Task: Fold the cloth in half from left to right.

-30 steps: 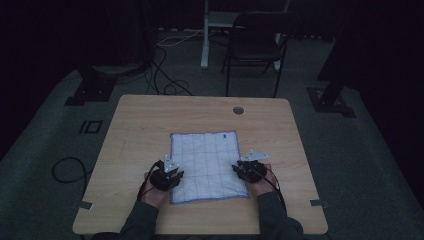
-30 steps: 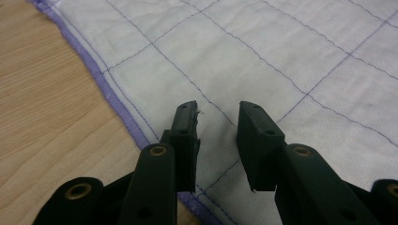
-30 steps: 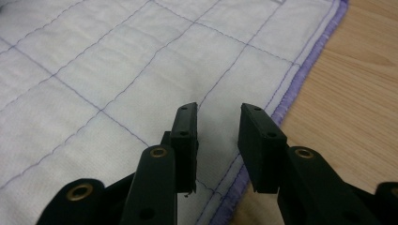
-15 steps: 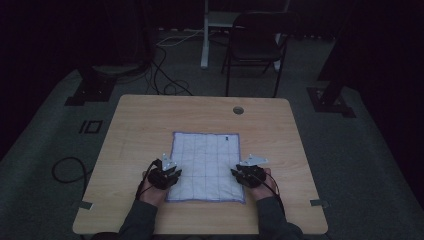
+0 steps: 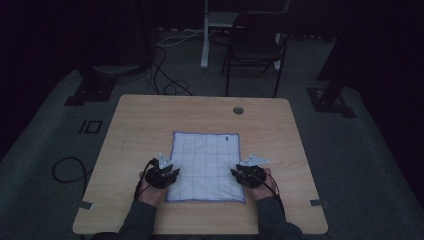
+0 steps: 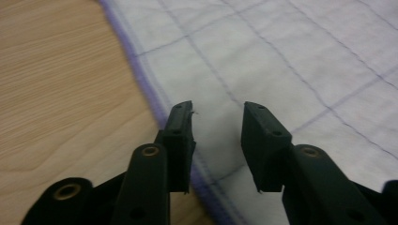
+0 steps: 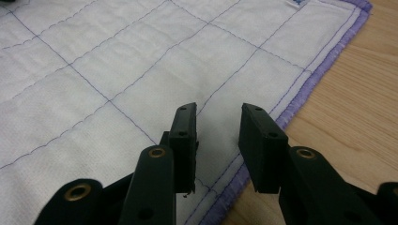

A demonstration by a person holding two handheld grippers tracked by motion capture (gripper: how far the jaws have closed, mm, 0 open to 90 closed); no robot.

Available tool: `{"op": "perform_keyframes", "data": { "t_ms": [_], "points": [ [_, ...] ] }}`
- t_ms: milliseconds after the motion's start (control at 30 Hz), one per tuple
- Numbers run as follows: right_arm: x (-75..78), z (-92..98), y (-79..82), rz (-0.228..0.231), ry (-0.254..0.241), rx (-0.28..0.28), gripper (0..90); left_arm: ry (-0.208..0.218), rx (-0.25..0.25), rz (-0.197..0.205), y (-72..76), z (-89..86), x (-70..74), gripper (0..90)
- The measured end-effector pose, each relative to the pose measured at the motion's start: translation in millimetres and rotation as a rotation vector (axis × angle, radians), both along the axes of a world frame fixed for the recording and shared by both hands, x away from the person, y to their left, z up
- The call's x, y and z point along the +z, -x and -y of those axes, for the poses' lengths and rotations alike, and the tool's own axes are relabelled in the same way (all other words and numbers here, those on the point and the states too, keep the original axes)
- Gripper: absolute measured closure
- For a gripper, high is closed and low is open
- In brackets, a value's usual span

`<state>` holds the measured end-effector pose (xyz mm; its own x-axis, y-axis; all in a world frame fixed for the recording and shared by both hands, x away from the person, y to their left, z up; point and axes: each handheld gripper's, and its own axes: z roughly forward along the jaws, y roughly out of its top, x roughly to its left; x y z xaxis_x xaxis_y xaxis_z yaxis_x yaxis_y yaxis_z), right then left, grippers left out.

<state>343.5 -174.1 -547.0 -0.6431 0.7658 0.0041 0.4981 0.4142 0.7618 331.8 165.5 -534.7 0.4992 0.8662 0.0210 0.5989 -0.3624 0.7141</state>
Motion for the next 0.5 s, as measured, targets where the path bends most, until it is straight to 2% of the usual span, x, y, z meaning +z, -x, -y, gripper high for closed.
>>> {"op": "perform_keyframes", "data": {
  "t_ms": [200,500],
  "points": [
    [-0.3,0.2,0.2,0.002,-0.003,0.0,67.5,0.012,0.05,0.001,-1.9,-5.2,0.2,57.4],
    [-0.5,0.2,0.3,0.003,-0.004,0.0,67.5,0.018,0.074,-0.014,-4.6,-5.9,-3.2,53.8]
  ]
}}
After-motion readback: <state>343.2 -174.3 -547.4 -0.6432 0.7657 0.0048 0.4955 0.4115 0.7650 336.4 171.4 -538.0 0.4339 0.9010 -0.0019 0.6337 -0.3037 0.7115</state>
